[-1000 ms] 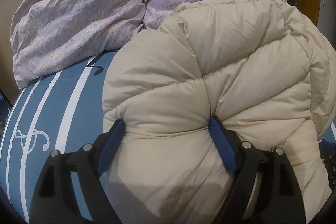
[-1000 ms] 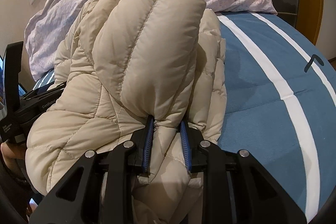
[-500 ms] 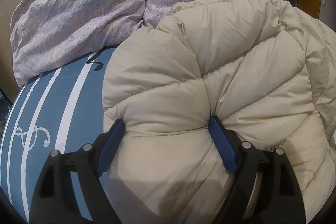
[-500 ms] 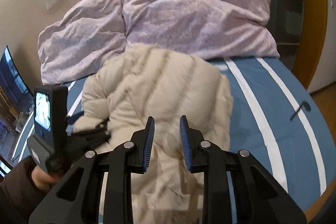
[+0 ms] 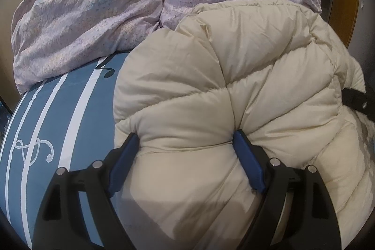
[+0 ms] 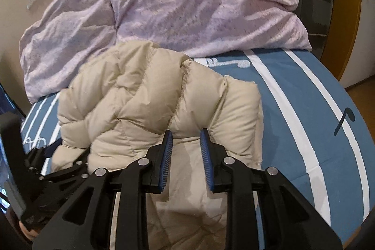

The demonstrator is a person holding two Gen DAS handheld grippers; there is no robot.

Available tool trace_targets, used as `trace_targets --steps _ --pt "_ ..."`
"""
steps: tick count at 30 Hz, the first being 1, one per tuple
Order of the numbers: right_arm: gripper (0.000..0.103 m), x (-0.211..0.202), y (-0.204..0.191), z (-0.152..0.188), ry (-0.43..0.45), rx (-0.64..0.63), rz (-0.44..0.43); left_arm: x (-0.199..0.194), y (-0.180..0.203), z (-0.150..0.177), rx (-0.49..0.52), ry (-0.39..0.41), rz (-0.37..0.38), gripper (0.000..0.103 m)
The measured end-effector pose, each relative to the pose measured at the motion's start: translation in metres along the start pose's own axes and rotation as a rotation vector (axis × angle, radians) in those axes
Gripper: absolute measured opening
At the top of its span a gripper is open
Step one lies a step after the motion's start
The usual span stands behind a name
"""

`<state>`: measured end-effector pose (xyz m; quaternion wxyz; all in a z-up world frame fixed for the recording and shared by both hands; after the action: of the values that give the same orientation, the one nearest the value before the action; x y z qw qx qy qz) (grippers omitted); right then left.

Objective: Fold large clothes

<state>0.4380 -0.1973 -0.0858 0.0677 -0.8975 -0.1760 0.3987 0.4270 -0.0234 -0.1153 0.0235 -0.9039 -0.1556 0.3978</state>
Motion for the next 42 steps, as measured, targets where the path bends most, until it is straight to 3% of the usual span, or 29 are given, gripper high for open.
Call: trace_targets --steps 17,42 --pt "0.025 0.026 0.011 0.019 0.032 -0.022 0.042 0.003 -0.001 0.000 -0.026 0.024 0.031 0.085" --pt "0.025 0.027 0.015 0.018 0.042 0.000 0.019 0.006 -0.003 0.002 -0.039 0.041 0.028 0.090"
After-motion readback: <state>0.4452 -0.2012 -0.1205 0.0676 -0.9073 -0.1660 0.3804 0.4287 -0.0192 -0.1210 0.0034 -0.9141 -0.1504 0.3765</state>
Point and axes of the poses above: each gripper's, at about its wrist camera, not at the fingertips, and x roughly the way its jaws point, y to its right, z to its underside, the point moved 7 cm from there along x, roughly the way its jaws point, and after that the axes turned 7 degrees about -z, right-handed, at the moved point
